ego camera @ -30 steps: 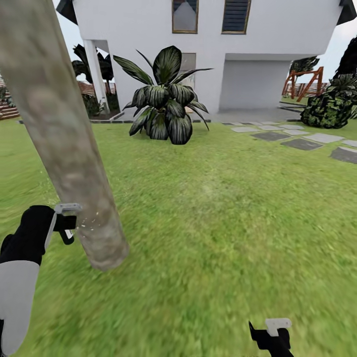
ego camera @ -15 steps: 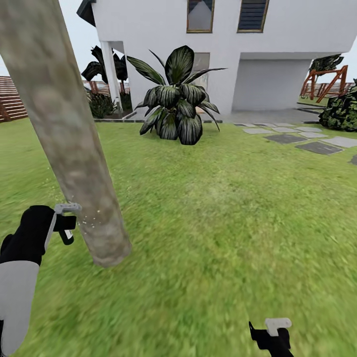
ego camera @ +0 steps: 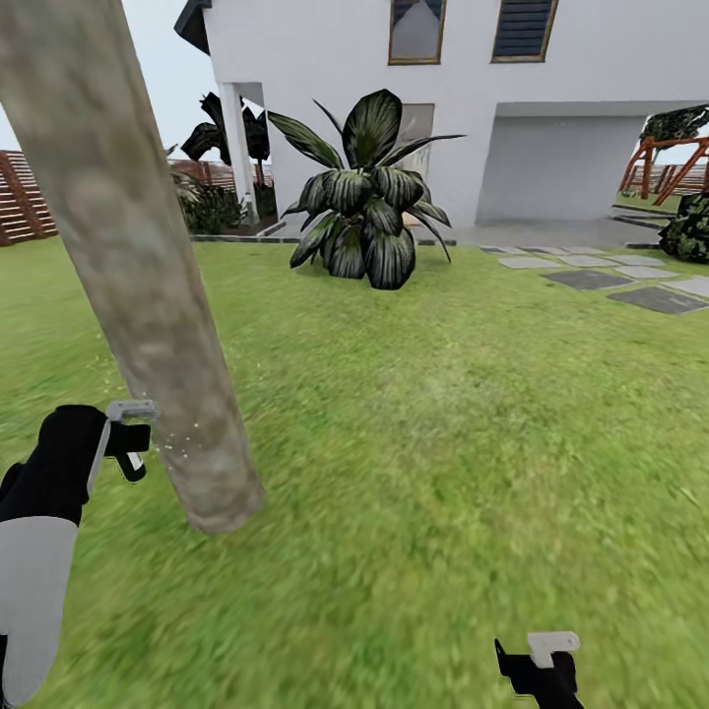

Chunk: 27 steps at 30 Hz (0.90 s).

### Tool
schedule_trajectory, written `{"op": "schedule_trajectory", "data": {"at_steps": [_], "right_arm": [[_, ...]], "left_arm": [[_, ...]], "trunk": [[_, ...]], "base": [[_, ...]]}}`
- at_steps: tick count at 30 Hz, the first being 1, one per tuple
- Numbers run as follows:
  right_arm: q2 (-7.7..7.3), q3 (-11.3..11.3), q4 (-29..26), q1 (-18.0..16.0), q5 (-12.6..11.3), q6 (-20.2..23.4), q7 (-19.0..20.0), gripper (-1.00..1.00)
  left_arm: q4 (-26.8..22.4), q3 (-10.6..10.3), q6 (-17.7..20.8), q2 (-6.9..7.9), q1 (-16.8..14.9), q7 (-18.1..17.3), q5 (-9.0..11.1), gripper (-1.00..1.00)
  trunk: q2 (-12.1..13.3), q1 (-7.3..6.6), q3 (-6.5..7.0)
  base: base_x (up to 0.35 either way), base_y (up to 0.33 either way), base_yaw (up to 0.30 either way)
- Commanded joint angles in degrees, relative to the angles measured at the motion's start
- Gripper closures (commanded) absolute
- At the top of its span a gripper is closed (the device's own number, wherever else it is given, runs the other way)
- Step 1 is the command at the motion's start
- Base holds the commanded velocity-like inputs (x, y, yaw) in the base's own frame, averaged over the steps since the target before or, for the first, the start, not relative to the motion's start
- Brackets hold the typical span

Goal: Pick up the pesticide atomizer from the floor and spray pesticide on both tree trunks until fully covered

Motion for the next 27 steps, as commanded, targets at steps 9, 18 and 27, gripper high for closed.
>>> {"op": "schedule_trajectory", "data": {"at_steps": [9, 18, 27], "right_arm": [[0.0, 0.0, 0.0, 0.02, 0.0, 0.01, 0.0, -1.0], [0.0, 0.0, 0.0, -0.03, 0.0, 0.0, 0.0, -1.0], [0.09, 0.01, 0.0, -0.02, 0.0, 0.03, 0.0, -1.0]], "left_arm": [[-1.27, -0.09, 0.01, 0.0, 0.17, 0.03, -0.06, 1.0], [-1.28, -0.09, 0.02, 0.0, 0.09, 0.02, -0.18, 1.0], [-1.28, 0.49, 0.01, 0.09, 0.15, 0.06, -0.19, 1.0]], "trunk": [[0.0, 0.0, 0.0], [0.0, 0.0, 0.0], [0.0, 0.0, 0.0]], "base": [[0.052, -0.259, 0.0], [-0.03, -0.273, 0.001], [0.184, -0.209, 0.24]]}}
